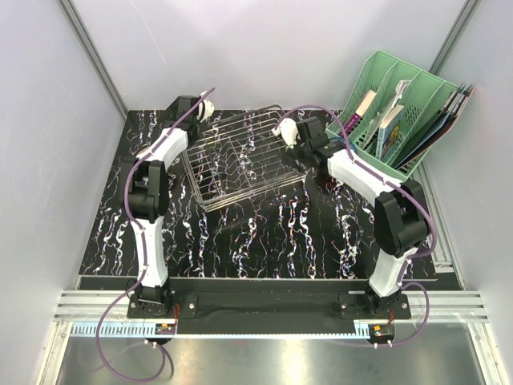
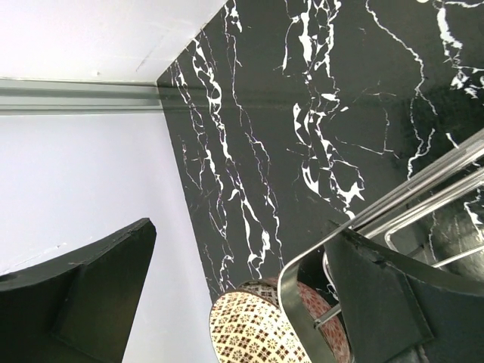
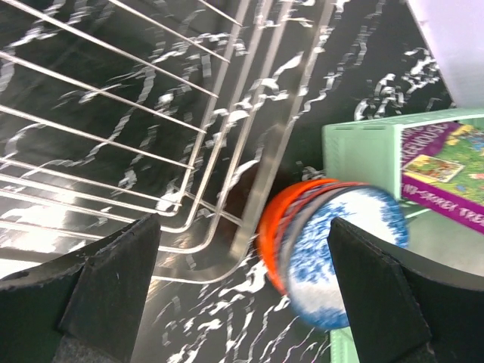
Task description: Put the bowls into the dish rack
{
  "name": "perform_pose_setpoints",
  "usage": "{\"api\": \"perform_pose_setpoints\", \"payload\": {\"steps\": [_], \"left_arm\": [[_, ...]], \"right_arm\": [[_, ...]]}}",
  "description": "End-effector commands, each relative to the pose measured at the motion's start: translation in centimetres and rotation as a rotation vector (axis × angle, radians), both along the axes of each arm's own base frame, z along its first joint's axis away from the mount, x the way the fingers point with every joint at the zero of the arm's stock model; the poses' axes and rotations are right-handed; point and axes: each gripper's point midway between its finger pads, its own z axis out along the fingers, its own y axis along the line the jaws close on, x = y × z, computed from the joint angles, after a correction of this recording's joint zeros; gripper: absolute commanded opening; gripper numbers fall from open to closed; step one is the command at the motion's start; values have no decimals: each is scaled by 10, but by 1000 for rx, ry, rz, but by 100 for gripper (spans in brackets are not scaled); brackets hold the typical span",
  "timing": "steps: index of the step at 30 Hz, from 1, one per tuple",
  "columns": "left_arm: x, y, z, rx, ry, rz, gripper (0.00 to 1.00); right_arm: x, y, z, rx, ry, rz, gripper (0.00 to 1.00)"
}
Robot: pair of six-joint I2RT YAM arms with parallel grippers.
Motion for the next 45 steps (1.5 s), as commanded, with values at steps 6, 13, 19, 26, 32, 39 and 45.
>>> {"api": "perform_pose_setpoints", "payload": {"steps": [6, 13, 19, 26, 32, 39, 45], "left_arm": [[17, -2, 17, -2, -62, -6, 99], [22, -29, 14, 1, -58, -53, 99], [21, -58, 7, -2, -48, -100, 99], [17, -76, 11, -2, -54, -110, 99], [6, -66, 31, -20, -92, -61, 99], [-21, -61, 102, -135, -234, -31, 99], [-72, -24, 152, -194, -325, 51, 99]], "right_arm": [[-56, 6, 3, 20, 76, 36, 100], [-86, 9, -9, 28, 126, 66, 100], [-107, 7, -16, 35, 154, 94, 100], [-126, 4, -27, 43, 194, 113, 100], [-120, 6, -10, 59, 147, 110, 100], [-102, 10, 47, 91, 9, 122, 100], [-98, 14, 93, 153, -85, 118, 100]]}}
